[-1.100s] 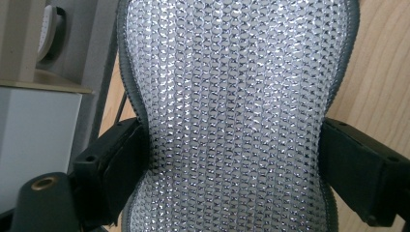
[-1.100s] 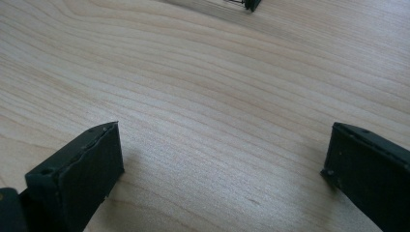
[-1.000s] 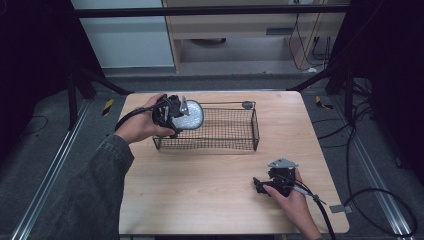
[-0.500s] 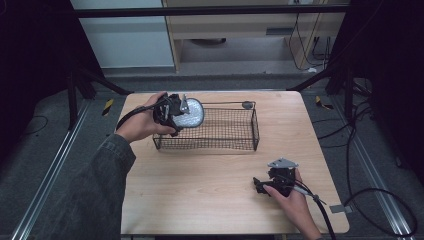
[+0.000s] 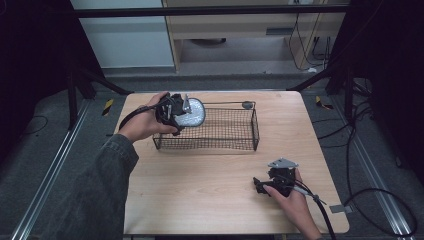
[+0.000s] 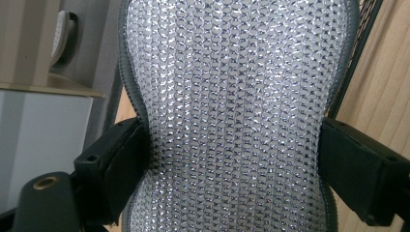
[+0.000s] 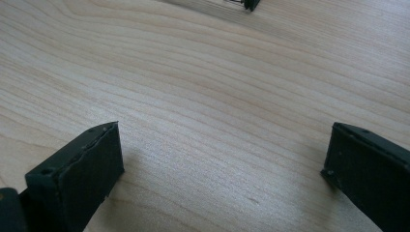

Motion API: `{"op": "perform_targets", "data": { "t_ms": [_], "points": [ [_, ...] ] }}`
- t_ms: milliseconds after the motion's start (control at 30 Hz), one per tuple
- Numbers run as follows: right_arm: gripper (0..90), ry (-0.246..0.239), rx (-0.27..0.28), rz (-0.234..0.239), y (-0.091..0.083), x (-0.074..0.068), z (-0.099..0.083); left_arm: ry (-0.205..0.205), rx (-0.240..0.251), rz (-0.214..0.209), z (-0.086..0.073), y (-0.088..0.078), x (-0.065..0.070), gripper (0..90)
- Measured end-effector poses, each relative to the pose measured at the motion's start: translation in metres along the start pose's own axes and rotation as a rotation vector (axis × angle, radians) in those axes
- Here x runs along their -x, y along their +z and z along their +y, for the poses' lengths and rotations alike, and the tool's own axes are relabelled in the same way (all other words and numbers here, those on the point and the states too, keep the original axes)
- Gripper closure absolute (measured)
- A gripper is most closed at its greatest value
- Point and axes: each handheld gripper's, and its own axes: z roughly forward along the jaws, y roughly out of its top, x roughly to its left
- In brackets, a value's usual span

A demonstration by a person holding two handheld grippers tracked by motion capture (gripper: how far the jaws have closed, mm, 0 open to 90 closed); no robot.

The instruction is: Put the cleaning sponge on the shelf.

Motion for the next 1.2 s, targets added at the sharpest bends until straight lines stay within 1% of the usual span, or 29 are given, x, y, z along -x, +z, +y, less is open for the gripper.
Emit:
{"op": "perform_targets", "data": {
  "t_ms": [33, 200, 267, 400, 500, 767, 800, 933, 1000, 1133, 1200],
  "points": [
    [0.5, -0.001, -0.001, -0.001, 0.0, 0.0, 0.0, -0.002, 0.001, -0.006, 0.0, 0.001, 0.0, 12.9],
    [0.5, -0.001, -0.001, -0.001, 0.0, 0.0, 0.0, 0.013, -0.007, -0.011, 0.001, 0.009, 0.0, 13.4],
    [0.5, -0.002, -0.001, -0.001, 0.0, 0.0, 0.0, 0.008, -0.006, -0.017, 0.001, 0.011, 0.0, 13.5],
    [0.5, 0.0, 0.0, 0.0, 0.0, 0.0, 0.0, 0.021, -0.009, -0.009, 0.002, 0.016, 0.0, 13.5],
    [0.5, 0.0, 0.0, 0.0, 0.0, 0.0, 0.0, 0.017, -0.005, -0.022, 0.001, 0.021, -0.002, 13.5],
    [0.5, 0.0, 0.0, 0.0, 0.0, 0.0, 0.0, 0.015, -0.008, -0.025, 0.0, 0.031, -0.004, 13.5],
    [0.5, 0.001, 0.0, 0.0, 0.0, 0.0, 0.0, 0.002, -0.008, -0.03, -0.001, 0.032, -0.003, 13.5],
    [0.5, -0.002, 0.0, -0.001, 0.0, 0.0, 0.0, 0.01, -0.009, -0.037, -0.002, 0.035, -0.004, 13.5],
    [0.5, 0.001, 0.0, 0.0, 0.0, 0.0, 0.0, 0.006, -0.006, -0.038, -0.002, 0.037, -0.004, 13.5],
    [0.5, 0.0, 0.0, 0.0, 0.0, 0.0, 0.0, 0.013, -0.019, -0.048, -0.004, 0.043, -0.006, 13.3],
    [0.5, 0.0, 0.0, 0.0, 0.0, 0.0, 0.0, 0.007, -0.021, -0.053, -0.004, 0.046, -0.006, 12.8]
  ]
}}
